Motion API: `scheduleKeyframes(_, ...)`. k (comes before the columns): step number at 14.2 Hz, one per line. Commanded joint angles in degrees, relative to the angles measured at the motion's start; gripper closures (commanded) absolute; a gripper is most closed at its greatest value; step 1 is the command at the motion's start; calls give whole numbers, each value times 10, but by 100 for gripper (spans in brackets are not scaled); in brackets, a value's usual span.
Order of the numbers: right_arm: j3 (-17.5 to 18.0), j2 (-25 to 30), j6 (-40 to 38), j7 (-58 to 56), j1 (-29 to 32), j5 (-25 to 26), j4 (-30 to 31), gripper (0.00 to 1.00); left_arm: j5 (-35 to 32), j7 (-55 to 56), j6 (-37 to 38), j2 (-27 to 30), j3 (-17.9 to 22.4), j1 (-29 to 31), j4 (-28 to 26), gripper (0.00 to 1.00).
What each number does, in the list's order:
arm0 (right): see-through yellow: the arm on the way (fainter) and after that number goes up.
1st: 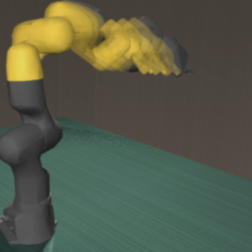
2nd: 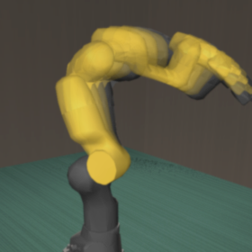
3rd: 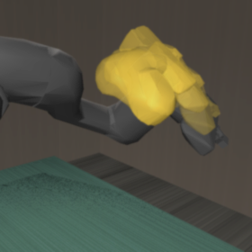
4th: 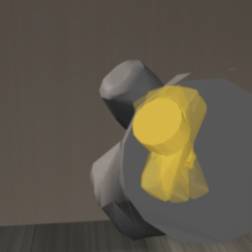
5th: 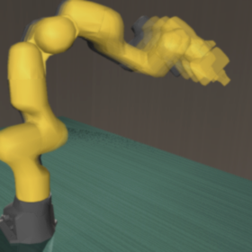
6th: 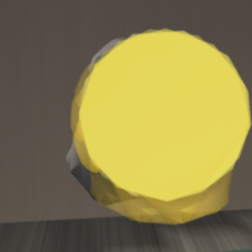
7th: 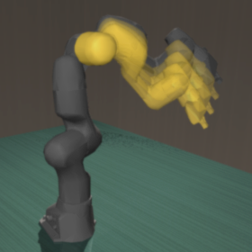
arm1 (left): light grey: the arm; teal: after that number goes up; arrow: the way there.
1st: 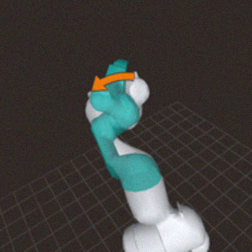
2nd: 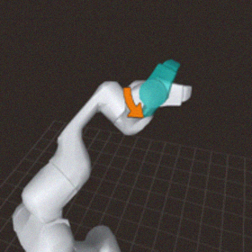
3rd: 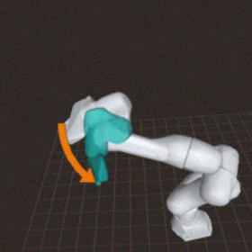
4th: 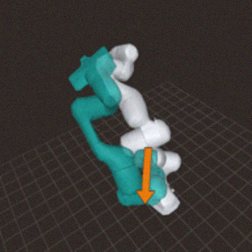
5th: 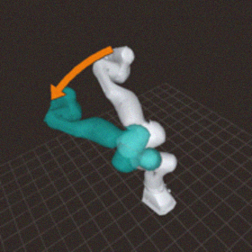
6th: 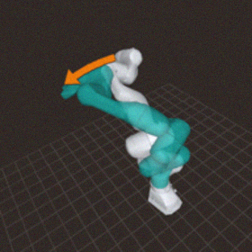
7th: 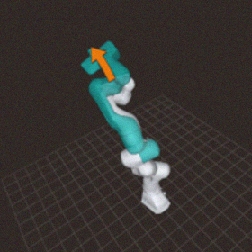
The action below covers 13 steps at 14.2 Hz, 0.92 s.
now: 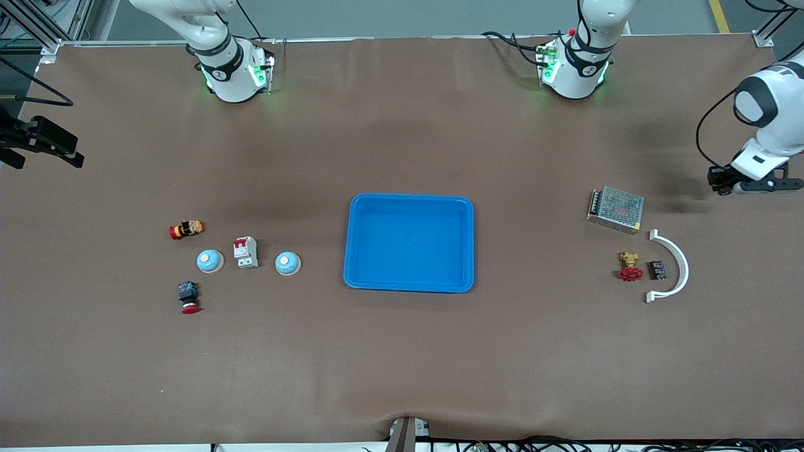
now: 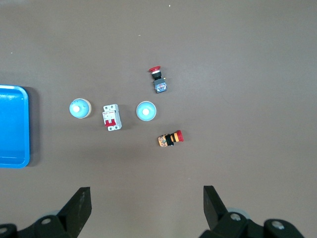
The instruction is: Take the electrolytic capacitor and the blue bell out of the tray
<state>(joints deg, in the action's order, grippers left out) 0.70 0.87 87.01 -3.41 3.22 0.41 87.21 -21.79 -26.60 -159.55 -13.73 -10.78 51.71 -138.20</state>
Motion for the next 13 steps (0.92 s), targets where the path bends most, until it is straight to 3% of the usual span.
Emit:
scheduleKeyframes(1, 0, -4, -3, 1, -1, -1, -10, 0, -19, -52, -4, -80, -6, 34, 82, 100)
scheduleKeyframes(5, 1, -4, -2, 1, -1, -2, -10, 0, -19, -98, -5, -154, -6, 54, 155, 100)
scheduleKeyframes(13, 1, -5, -6, 1, -1, -1, -10, 0, -19, -94, -5, -160, -8, 53, 162, 100)
